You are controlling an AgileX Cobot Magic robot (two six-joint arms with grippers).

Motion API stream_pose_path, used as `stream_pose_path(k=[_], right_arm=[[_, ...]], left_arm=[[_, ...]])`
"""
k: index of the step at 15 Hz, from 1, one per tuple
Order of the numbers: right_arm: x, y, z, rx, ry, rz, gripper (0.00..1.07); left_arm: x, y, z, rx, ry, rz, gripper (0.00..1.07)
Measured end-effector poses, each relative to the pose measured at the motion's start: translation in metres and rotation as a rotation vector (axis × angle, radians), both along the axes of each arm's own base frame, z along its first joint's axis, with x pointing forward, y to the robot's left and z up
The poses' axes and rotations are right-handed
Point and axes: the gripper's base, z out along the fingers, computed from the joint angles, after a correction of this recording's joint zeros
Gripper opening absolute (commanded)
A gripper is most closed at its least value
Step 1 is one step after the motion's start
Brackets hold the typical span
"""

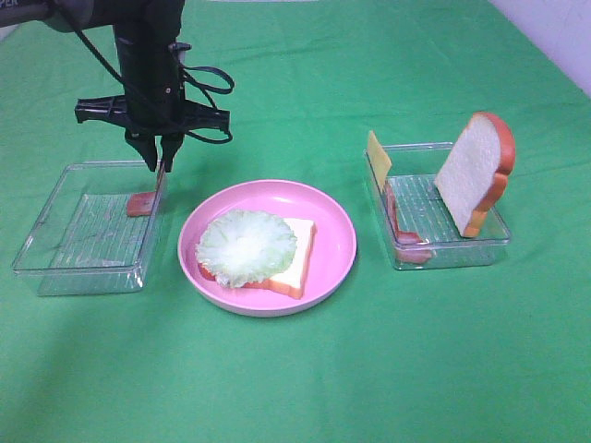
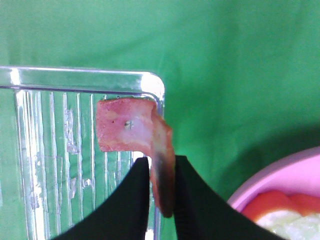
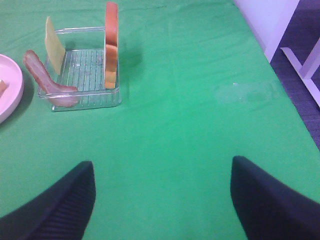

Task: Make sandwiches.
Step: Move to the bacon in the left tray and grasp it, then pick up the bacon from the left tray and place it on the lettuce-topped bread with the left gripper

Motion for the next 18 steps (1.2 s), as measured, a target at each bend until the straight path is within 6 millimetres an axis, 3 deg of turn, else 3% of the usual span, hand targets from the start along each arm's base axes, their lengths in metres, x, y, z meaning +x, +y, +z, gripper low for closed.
stream_pose_path(k=[2,9,13,14,16,18], right_arm=[[0.0,0.0,0.0,0.0,0.0,0.0,0.71],[0.0,0.0,0.0,0.0,0.0,0.0,0.71],[0.0,0.0,0.0,0.0,0.0,0.0,0.71],[0.0,0.0,0.0,0.0,0.0,0.0,0.71],[0.0,0.0,0.0,0.0,0.0,0.0,0.71],[0.0,0.0,0.0,0.0,0.0,0.0,0.71]], left_arm=[[0.0,0.0,0.0,0.0,0.0,0.0,0.0],[0.001,-0.001,0.005,-0.002,-0.009,-0.045,0.0],[-0.008,-0.002,0.066,-0.093,-0.108,-0.093,0.0],[-0.02,-0.007,0.101,-0.198,-0.142,-0.146,0.0],[-0.033,-0.018,0.122,-0.346,-0.134,-0.215,0.0],[-0.043,-0.033,0.129,-0.442,-0.116,-0.284,0.0]])
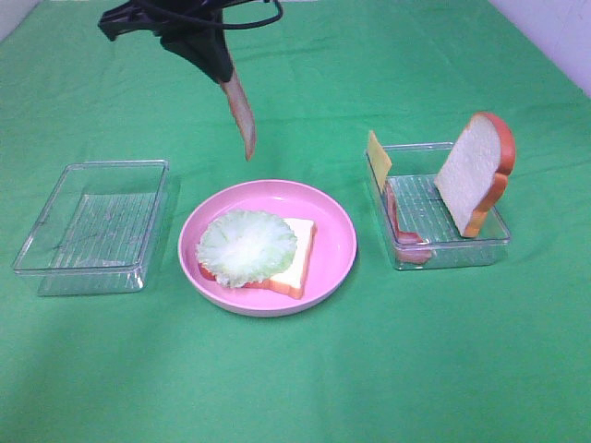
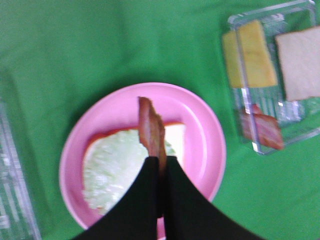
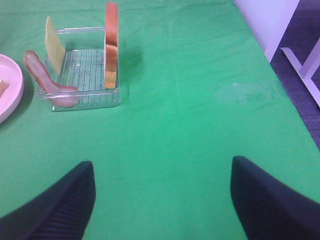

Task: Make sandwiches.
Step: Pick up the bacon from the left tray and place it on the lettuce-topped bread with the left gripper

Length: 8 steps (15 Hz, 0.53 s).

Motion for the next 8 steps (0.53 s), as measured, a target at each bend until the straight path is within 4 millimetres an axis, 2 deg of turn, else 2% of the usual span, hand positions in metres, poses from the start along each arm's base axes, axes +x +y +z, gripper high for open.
stream_pose_path(k=[2,4,7,8], right_arm=[[0.0,0.0,0.0,0.0,0.0,0.0,0.71],[0.0,0.0,0.0,0.0,0.0,0.0,0.71],[0.0,0.0,0.0,0.0,0.0,0.0,0.71],[0.0,0.0,0.0,0.0,0.0,0.0,0.71]], left_arm=[[-0.016,-0.03,0.0,-0.061,0.02,-0.105,0.0],[-0.031,-0.059,-0.009,-0.053,0.036,-0.183,0.0],[-0.04,-0.087,-0.042,-0.011,0.095,-0.243,0.0],[-0.039,-0.089,-0.064,0.039,0.134,-0.233,0.0]])
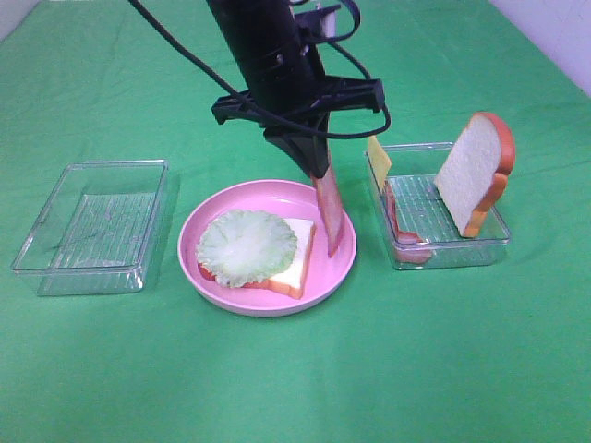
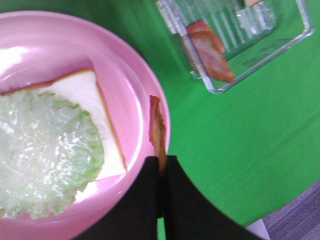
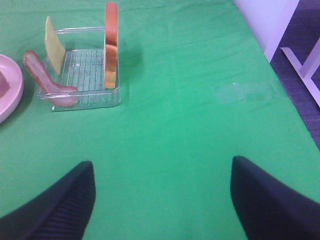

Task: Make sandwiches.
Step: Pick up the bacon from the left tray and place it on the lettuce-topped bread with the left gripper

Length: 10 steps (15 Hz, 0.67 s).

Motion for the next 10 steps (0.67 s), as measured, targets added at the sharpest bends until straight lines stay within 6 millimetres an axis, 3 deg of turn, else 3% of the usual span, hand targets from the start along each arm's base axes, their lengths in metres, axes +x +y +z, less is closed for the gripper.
stream_pose_path(k=[4,10], right_arm=[[0.0,0.0,0.0,0.0,0.0,0.0,0.71],[0.0,0.0,0.0,0.0,0.0,0.0,0.71]], left_arm=[[0.007,0.013,-0.016,0.158,-0.038,0.078,0.0],[0.004,0.021,-0.034,0.236,-0.012,0.105,0.0]])
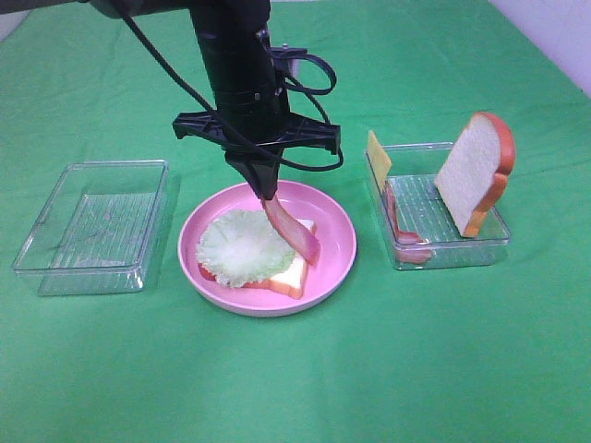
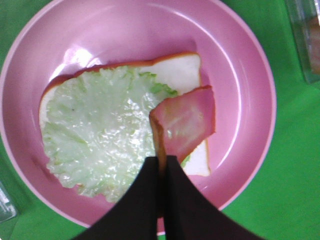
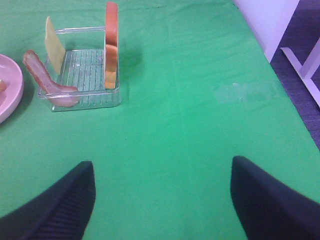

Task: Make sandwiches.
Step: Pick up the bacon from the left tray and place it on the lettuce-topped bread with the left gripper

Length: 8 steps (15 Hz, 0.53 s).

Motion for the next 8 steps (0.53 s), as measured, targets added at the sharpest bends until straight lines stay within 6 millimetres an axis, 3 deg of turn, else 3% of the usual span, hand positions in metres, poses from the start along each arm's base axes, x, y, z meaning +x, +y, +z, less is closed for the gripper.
stream_pose_path(k=[4,7,8], right_arm=[[0.0,0.0,0.0,0.0,0.0,0.0,0.71],[0.0,0.0,0.0,0.0,0.0,0.0,0.71],[0.0,0.0,0.0,0.0,0.0,0.0,0.71]], left_arm=[[0.0039,0.0069,-0.0027,0.072,-0.038,0.042,0.01],[0.0039,0.0069,-0.0027,0.072,-0.038,0.045,0.2],[0.0039,0.0069,-0.0027,0.072,-0.038,0.045,0.36]])
